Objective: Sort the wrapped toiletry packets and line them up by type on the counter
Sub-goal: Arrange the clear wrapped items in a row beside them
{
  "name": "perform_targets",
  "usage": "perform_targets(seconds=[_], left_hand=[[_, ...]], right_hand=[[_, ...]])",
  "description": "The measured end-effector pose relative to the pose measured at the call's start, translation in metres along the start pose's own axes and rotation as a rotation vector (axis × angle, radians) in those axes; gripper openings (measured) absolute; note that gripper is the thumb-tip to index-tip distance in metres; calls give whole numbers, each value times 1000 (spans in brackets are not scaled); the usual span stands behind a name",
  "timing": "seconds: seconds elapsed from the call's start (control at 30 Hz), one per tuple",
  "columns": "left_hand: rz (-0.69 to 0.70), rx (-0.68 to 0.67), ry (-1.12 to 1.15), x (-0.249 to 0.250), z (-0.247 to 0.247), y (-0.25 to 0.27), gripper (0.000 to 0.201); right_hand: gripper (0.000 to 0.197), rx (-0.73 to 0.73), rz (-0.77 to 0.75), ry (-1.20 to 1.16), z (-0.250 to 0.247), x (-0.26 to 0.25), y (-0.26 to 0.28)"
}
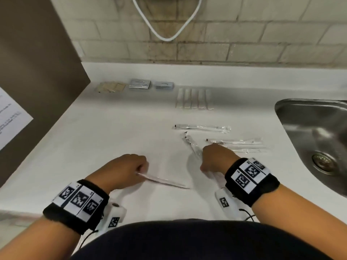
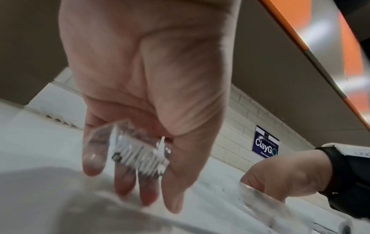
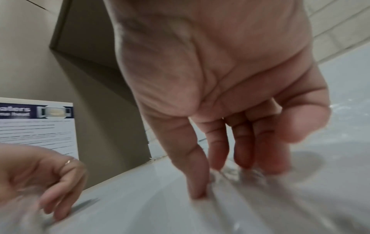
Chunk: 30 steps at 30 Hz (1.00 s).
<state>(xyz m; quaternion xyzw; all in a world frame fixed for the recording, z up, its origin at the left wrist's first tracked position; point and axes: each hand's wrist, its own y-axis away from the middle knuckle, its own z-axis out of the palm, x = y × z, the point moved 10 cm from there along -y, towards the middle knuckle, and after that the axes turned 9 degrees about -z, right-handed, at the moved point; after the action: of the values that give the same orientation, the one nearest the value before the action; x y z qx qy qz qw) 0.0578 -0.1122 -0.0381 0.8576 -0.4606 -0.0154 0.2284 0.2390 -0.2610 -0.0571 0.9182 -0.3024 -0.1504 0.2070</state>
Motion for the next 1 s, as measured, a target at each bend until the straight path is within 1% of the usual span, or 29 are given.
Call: perform_targets(seconds=[0.1, 0.17, 0.2, 0.23, 0.3, 0.37, 0.4, 0.43, 0.5, 0.57, 0.6, 0.63, 0.67, 0.7, 0.73, 0.8, 0.87, 0.93, 0.97, 1.0], left_hand=[[7, -15, 40, 4, -10, 4, 24], [27, -30, 83, 6, -14, 3, 23], [38, -32, 106, 7, -15, 3, 23], [52, -37, 125, 8, -17, 2, 23], [88, -64, 162, 13, -18, 1, 20], [134, -92, 197, 21, -21, 1, 16], [154, -95, 211, 25, -24, 1, 14], [170, -81, 224, 30, -30, 0, 13], [177, -15, 286, 37, -48, -3, 14], [178, 74, 368, 45, -68, -7, 19], [173, 128, 415, 44, -77, -7, 23], [186, 193, 457, 47, -86, -9, 28], [196, 264, 485, 50, -95, -11, 33], [199, 327, 494, 54, -101, -15, 39], [189, 365, 494, 56, -105, -20, 42], [159, 359, 481, 64, -102, -40, 45], [129, 320, 393, 74, -93, -66, 45], [87, 298, 277, 85, -84, -94, 48], [61, 287, 220, 90, -79, -107, 51], [34, 265, 168, 94, -72, -119, 55]], right_hand=[[39, 8, 37, -155, 6, 1, 6], [40, 34, 54, -205, 5, 2, 11], [35, 49, 54, -213, 3, 1, 14], [26, 76, 41, -224, -2, -1, 16], [10, 181, -13, -322, -18, -8, 25], [9, 320, -117, -480, -40, -22, 36], [8, 339, -174, -534, -47, -32, 41], [9, 313, -225, -554, -49, -46, 45], [11, 203, -317, -568, -40, -77, 50], [17, 144, -339, -677, -27, -94, 51], [20, 139, -330, -723, -21, -98, 49], [23, 169, -305, -729, -21, -94, 49], [24, 216, -274, -696, -25, -84, 49], [20, 275, -233, -661, -31, -69, 49], [17, 336, -184, -624, -40, -51, 50], [26, 445, -64, -572, -59, -4, 55], [35, 518, 60, -503, -74, 48, 58], [33, 540, 132, -384, -85, 95, 56], [30, 511, 134, -293, -87, 113, 51], [32, 449, 125, -210, -84, 126, 45]])
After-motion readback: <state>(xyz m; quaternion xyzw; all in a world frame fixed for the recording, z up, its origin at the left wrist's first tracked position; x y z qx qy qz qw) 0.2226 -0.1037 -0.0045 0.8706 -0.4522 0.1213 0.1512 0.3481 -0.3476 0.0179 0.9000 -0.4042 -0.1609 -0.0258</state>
